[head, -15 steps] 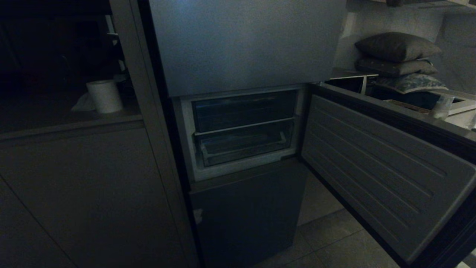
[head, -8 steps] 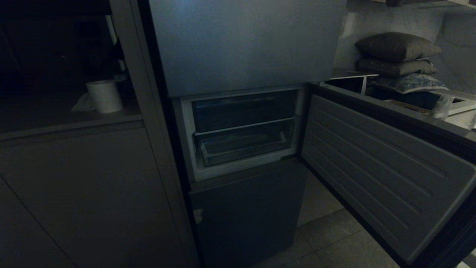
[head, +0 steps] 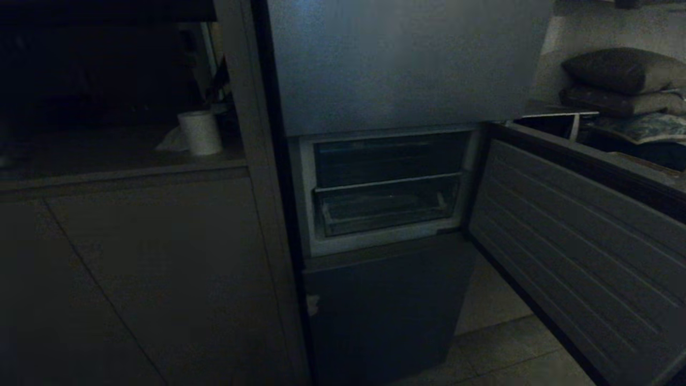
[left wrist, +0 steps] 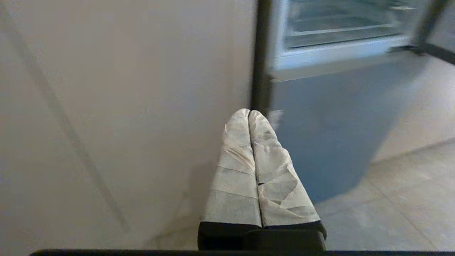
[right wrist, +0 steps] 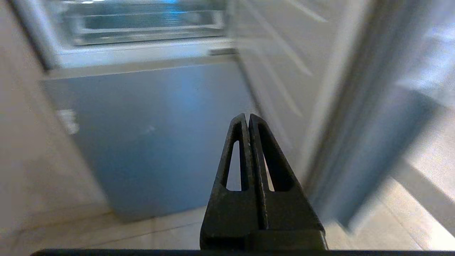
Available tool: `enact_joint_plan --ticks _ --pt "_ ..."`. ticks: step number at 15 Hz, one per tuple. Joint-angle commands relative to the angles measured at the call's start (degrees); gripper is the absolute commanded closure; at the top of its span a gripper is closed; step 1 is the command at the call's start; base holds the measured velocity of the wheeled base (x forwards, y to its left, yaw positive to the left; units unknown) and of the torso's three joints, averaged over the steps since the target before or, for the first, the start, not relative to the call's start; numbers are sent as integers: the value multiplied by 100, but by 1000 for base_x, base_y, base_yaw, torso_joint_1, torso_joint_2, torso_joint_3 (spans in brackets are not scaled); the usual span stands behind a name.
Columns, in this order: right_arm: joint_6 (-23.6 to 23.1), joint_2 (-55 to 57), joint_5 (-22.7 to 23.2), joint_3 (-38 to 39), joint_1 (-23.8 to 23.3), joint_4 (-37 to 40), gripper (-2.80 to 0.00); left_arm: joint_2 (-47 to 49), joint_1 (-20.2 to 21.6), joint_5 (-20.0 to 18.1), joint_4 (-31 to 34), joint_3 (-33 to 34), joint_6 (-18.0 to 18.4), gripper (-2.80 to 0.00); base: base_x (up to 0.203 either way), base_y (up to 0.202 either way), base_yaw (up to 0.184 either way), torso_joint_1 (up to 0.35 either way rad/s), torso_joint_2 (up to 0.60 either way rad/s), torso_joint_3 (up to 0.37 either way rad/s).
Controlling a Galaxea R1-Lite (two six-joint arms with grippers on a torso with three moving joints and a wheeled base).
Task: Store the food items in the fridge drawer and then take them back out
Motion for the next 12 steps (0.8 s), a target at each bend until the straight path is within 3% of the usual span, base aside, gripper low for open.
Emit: enact_joint_plan --ticks 1,6,12 --pt "3 0 0 2 0 1 0 -1 0 4 -6 0 0 0 -1 -1 111 7 0 2" --pt "5 0 0 -6 0 1 0 -1 0 4 -6 0 0 0 14 -2 12 -2 -1 2" --pt "12 0 4 -2 0 1 0 -1 0 4 -6 0 0 0 190 0 -2 4 4 1"
